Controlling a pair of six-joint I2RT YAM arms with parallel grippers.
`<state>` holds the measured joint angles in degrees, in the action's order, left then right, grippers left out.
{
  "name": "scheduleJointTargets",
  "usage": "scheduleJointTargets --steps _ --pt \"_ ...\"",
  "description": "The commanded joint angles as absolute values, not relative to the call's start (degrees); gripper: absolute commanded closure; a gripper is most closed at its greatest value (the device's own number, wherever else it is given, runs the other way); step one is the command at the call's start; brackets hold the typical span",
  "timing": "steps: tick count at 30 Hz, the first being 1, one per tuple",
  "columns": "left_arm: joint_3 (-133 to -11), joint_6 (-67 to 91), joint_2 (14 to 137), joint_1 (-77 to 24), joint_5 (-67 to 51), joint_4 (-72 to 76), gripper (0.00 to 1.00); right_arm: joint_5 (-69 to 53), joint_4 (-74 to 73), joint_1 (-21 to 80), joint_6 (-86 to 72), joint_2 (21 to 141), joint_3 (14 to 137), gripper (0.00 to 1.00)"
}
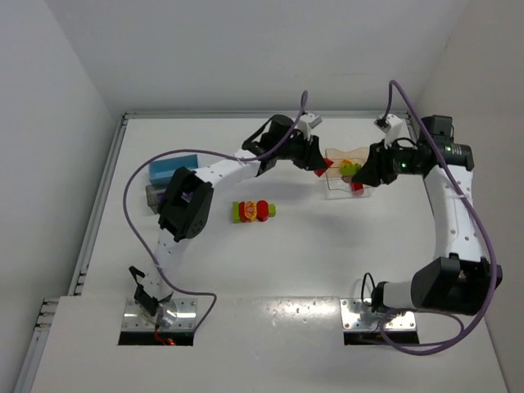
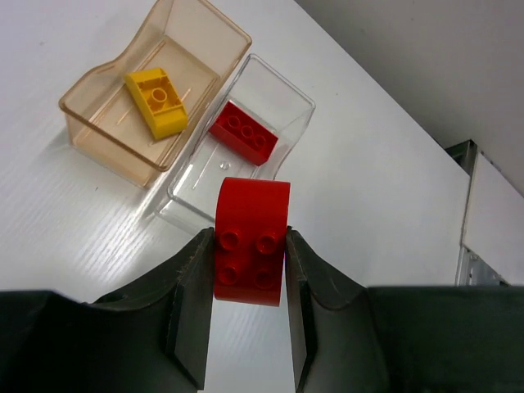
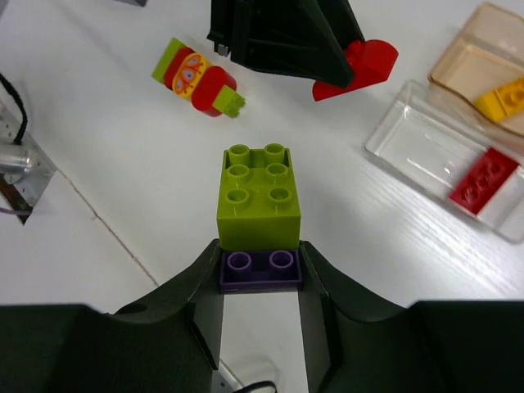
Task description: Sort the legos into containers by color
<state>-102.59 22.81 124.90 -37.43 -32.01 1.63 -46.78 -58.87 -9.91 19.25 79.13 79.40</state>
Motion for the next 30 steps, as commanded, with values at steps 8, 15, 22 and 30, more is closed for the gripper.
scheduleJointTargets --steps 8,15,22,30 --pt "-121.27 23.99 138.42 -41.4 -32.34 2.81 0.86 -42.45 -58.1 -15.73 14.33 72.07 75.85 1.0" --pt "-127.53 25.31 144.49 -42.98 -33.49 2.81 0.8 -41.92 -59.24 -17.92 13.8 71.46 76.9 1.0" --pt "-127.53 25.14 144.5 -42.98 -34.01 2.81 0.41 -43.15 -59.24 -18.98 13.27 73.3 77.43 1.0" --pt "-126.22 25.57 136.78 -41.15 -31.99 7.2 0.18 -47.71 -59.85 -18.98 17.03 77.42 78.04 1.0"
